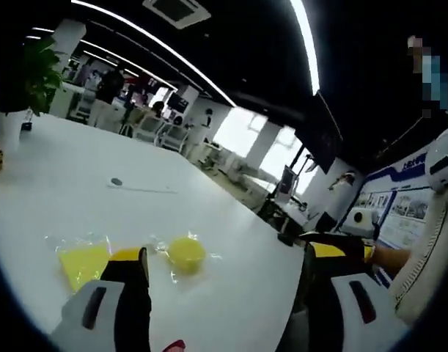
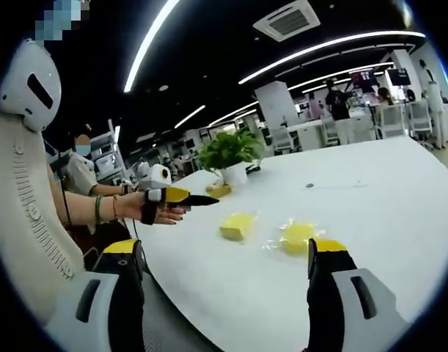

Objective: Compare the silicone blocks by pressing each to a similar depth, holding the contact briefly, and releasing to observe deformation and rebound differences across the visible hardness samples.

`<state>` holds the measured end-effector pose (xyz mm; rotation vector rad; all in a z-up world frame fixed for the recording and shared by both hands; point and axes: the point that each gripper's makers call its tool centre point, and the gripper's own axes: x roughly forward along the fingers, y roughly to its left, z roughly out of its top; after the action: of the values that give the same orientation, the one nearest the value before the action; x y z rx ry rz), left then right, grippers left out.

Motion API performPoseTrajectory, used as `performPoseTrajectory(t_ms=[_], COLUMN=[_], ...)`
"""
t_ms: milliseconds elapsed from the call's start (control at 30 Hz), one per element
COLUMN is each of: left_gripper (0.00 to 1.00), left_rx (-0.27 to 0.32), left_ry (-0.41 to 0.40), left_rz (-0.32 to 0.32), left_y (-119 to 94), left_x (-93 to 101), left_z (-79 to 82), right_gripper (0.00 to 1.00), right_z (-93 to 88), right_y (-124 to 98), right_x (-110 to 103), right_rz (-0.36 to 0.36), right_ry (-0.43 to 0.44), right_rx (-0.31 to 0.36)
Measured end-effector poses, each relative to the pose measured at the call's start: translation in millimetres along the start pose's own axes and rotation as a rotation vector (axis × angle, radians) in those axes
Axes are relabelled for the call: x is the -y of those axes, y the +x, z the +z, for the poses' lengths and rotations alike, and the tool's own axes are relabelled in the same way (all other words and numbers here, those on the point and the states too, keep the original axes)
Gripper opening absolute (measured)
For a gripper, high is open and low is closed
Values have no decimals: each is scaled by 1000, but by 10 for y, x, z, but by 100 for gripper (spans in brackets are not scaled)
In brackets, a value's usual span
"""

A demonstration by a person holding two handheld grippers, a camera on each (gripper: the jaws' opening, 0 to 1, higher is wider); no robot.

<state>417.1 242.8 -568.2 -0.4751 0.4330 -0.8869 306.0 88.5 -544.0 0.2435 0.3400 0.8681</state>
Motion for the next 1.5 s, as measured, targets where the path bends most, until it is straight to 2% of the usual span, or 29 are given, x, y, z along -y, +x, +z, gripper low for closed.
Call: performPoseTrajectory(t_ms=[167, 233, 300, 500, 533, 633, 767, 1033, 1067, 1100, 1133, 1233, 1367, 1500], left_gripper=[85, 80, 75, 74, 73, 72, 72, 69, 67, 63, 59, 50, 44, 37], left_rx=[-6, -15, -18, -36, -62, -59, -33, -12, -14, 21, 15, 39, 55, 50], left_ry=[-39, -85, -137, -260, -285, -314, -403, -504, -518, -496, -576, -652, -687, -688], left_rz=[27, 19, 38, 152, 187, 231, 266, 269, 268, 251, 238, 243, 241, 250], left_y=[263, 365, 475, 757, 800, 945, 1082, 1312, 1344, 1389, 1453, 1540, 1658, 1712], left_x=[-211, -252, -329, -600, -665, -802, -930, -1075, -1093, -1116, -1097, -1172, -1209, -1232], left_z=[-63, -120, -181, -367, -434, -501, -545, -632, -654, -589, -626, -639, -639, -662], right_gripper=[87, 87, 87, 87, 87, 87, 87, 88, 87, 87, 87, 86, 86, 86], right_z=[-57, -85, -95, -129, -143, -169, -218, -199, -187, -185, -192, -213, -225, -269], right_y=[46, 56, 61, 63, 63, 62, 47, -29, -37, -39, -35, -13, -1, 17], right_x=[64, 95, 128, 237, 255, 287, 332, 427, 454, 463, 487, 520, 546, 573], right_rz=[-2, -4, -8, -26, -27, -33, -41, -45, -51, -53, -58, -62, -65, -65], right_ry=[25, 41, 45, 69, 77, 85, 93, 93, 96, 95, 92, 93, 102, 110], right_rx=[-16, -27, -30, -36, -39, -45, -58, -68, -66, -67, -71, -81, -80, -92])
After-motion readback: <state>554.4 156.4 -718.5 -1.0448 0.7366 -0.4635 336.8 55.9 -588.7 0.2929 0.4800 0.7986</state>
